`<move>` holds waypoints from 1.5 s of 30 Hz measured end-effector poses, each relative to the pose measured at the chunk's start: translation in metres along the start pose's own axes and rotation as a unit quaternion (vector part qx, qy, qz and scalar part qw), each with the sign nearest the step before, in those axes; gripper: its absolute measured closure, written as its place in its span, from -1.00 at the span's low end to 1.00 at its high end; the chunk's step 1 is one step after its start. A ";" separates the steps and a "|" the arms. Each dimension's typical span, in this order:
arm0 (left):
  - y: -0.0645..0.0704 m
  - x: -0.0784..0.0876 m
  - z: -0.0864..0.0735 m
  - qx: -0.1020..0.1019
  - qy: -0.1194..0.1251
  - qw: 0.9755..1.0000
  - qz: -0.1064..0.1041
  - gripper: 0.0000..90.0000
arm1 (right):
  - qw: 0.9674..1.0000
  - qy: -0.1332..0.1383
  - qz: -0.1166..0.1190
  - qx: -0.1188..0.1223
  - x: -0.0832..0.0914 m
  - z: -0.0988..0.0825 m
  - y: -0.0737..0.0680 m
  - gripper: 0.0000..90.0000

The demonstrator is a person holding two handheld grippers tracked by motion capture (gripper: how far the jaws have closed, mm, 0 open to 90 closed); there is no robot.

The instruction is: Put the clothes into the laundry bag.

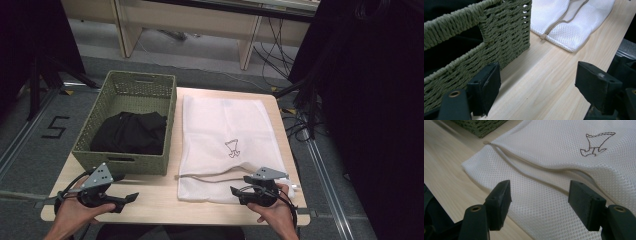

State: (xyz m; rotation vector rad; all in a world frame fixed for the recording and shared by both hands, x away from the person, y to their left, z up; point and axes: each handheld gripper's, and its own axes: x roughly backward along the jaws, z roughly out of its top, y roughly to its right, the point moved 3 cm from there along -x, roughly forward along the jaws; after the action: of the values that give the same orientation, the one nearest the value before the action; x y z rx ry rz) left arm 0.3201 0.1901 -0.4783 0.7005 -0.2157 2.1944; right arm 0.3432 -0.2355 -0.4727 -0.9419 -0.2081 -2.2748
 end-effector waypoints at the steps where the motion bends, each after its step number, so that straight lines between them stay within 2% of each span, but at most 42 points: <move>1: 0.000 0.000 0.000 -0.001 -0.002 1.000 0.001 -0.56 | 1.000 0.003 0.001 0.013 -0.001 -0.001 0.001 -0.19; 3: 0.000 0.000 0.000 -0.004 -0.002 1.000 0.005 -0.56 | 1.000 0.004 0.009 0.015 -0.002 -0.001 0.001 -0.18; 6: 0.000 -0.001 -0.001 0.006 0.002 1.000 -0.005 -0.58 | 0.999 0.008 0.011 0.047 -0.003 0.000 0.006 -0.14; 8: 0.001 -0.001 0.000 0.002 0.002 1.000 -0.002 -0.59 | 0.999 0.011 0.010 0.044 -0.004 0.000 0.008 -0.15; 9: 0.001 -0.001 0.000 0.002 0.002 1.000 -0.002 -0.59 | 1.000 0.007 0.010 0.029 -0.003 0.000 0.006 -0.16; 11: 0.001 -0.001 -0.001 0.001 -0.003 1.000 -0.003 -0.59 | 0.999 0.014 0.007 0.028 -0.005 0.001 0.009 -0.21; 12: 0.003 -0.002 -0.001 0.011 0.001 1.000 -0.003 -0.59 | 0.999 0.014 0.007 0.028 -0.005 0.001 0.009 -0.21; 13: 0.002 -0.002 -0.001 0.004 0.000 1.000 -0.003 -0.59 | 0.999 0.013 0.013 0.036 -0.006 0.001 0.011 -0.25; 14: 0.003 -0.002 -0.001 0.009 0.004 1.000 -0.003 -0.59 | 0.999 0.008 0.015 0.042 -0.006 0.002 0.013 -0.28; 15: 0.002 -0.002 -0.001 0.001 -0.003 1.000 -0.002 -0.59 | 0.999 0.014 0.001 0.036 -0.008 0.002 0.015 -0.29; 16: 0.001 -0.002 -0.001 -0.007 -0.004 1.000 -0.001 -0.59 | 0.999 0.014 0.001 0.036 -0.008 0.002 0.015 -0.29; 17: 0.002 -0.002 -0.001 -0.005 -0.004 1.000 -0.003 -0.59 | 0.998 0.012 0.002 0.054 -0.010 0.003 0.020 -0.22; 20: 0.001 -0.002 0.000 -0.008 -0.004 1.000 -0.003 -0.59 | 0.999 0.003 -0.006 0.050 -0.010 0.004 0.024 -0.10; 21: 0.002 -0.002 -0.001 -0.008 -0.005 1.000 -0.001 -0.59 | 0.998 0.008 -0.009 0.065 -0.012 0.005 0.029 -0.03; 22: 0.003 -0.004 -0.001 0.000 0.001 1.000 -0.004 -0.60 | 0.997 0.002 -0.013 0.070 -0.015 0.006 0.033 0.05; 24: 0.003 -0.003 -0.001 -0.006 -0.006 1.000 -0.001 -0.59 | 0.997 -0.003 -0.011 0.078 -0.016 0.007 0.036 0.09; 25: 0.003 -0.003 0.000 -0.014 -0.008 1.000 -0.003 -0.59 | 0.996 0.005 -0.017 0.091 -0.022 0.008 0.040 0.15; 26: 0.003 -0.003 0.000 -0.014 -0.008 1.000 -0.003 -0.59 | 0.996 0.005 -0.017 0.091 -0.022 0.008 0.040 0.15; 27: 0.003 -0.004 -0.001 -0.009 -0.008 1.000 -0.002 -0.59 | 0.996 -0.009 -0.014 0.088 -0.022 0.009 0.042 0.17; 28: 0.003 -0.004 0.000 -0.013 -0.008 1.000 -0.004 -0.59 | 0.995 -0.005 -0.020 0.097 -0.028 0.012 0.048 0.23; 29: 0.005 -0.004 -0.001 -0.001 -0.007 1.000 -0.004 -0.59 | 0.995 -0.003 -0.023 0.097 -0.030 0.012 0.049 0.25; 31: 0.004 -0.005 -0.001 -0.002 -0.006 1.000 -0.007 -0.59 | 0.994 -0.010 -0.026 0.103 -0.035 0.014 0.055 0.30; 33: 0.004 -0.005 -0.001 -0.004 -0.007 1.000 -0.005 -0.59 | 0.994 -0.014 -0.027 0.103 -0.042 0.016 0.060 0.33; 35: 0.004 -0.006 -0.001 -0.014 -0.009 1.000 -0.012 -0.59 | 0.993 -0.027 -0.030 0.112 -0.049 0.017 0.063 0.36; 36: 0.004 -0.007 -0.002 -0.014 -0.010 1.000 -0.010 -0.59 | 0.992 -0.035 -0.028 0.117 -0.052 0.017 0.064 0.36; 37: 0.004 -0.007 -0.002 -0.014 -0.010 1.000 -0.010 -0.59 | 0.991 -0.028 -0.033 0.125 -0.058 0.018 0.065 0.37; 38: 0.006 -0.007 -0.002 -0.004 -0.016 1.000 -0.009 -0.59 | 0.990 -0.036 -0.032 0.130 -0.061 0.019 0.065 0.37; 40: 0.006 -0.007 -0.002 -0.008 -0.016 1.000 -0.011 -0.59 | 0.990 -0.041 -0.031 0.129 -0.064 0.020 0.065 0.37; 41: 0.005 -0.007 -0.002 -0.016 -0.019 1.000 -0.012 -0.59 | 0.989 -0.044 -0.030 0.139 -0.069 0.022 0.067 0.36; 42: 0.005 -0.007 -0.002 -0.016 -0.019 1.000 -0.012 -0.59 | 0.989 -0.044 -0.030 0.139 -0.069 0.022 0.067 0.36; 43: 0.006 -0.008 -0.003 -0.008 -0.016 1.000 -0.011 -0.59 | 0.988 -0.056 -0.027 0.141 -0.068 0.023 0.068 0.35; 45: 0.006 -0.008 -0.002 -0.015 -0.017 1.000 -0.014 -0.59 | 0.989 -0.041 -0.029 0.139 -0.076 0.024 0.070 0.31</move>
State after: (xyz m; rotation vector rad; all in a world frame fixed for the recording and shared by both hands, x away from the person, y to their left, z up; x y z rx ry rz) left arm 0.3188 0.1815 -0.4840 0.7203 -0.2544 2.1489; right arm 0.4409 -0.2418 -0.5134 -0.8905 -0.5781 -2.1879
